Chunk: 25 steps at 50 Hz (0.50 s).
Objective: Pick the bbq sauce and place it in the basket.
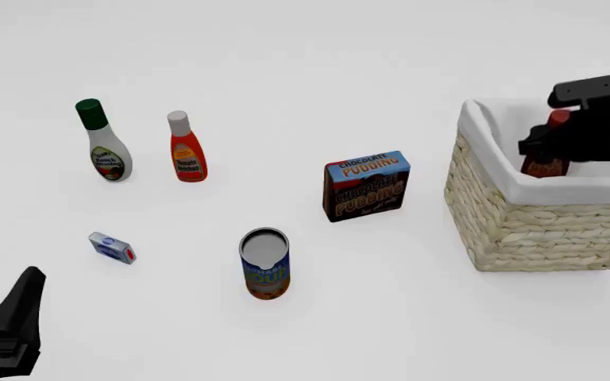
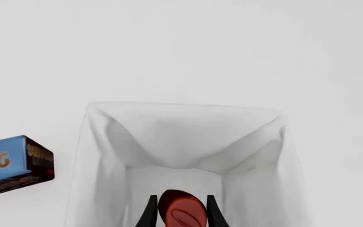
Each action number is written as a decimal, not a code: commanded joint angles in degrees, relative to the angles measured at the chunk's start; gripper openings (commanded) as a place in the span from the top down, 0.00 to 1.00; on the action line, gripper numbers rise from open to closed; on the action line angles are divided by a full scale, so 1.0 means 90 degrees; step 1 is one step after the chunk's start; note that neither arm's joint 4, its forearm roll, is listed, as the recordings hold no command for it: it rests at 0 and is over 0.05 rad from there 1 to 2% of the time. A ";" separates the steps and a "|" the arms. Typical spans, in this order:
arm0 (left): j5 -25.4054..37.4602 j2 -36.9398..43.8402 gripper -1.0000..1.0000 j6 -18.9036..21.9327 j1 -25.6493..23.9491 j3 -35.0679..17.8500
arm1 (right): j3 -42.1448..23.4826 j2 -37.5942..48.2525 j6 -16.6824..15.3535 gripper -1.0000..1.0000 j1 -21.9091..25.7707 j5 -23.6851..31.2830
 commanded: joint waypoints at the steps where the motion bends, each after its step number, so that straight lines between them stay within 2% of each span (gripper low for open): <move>1: 0.0000 0.0000 0.00 0.0000 0.0000 0.0000 | -0.0027 0.0207 0.0098 1.00 -0.0083 -0.0142; 25: 0.0000 0.0000 0.00 0.0000 0.0000 0.0000 | -0.0072 0.0387 0.0025 1.00 -0.0189 -0.0207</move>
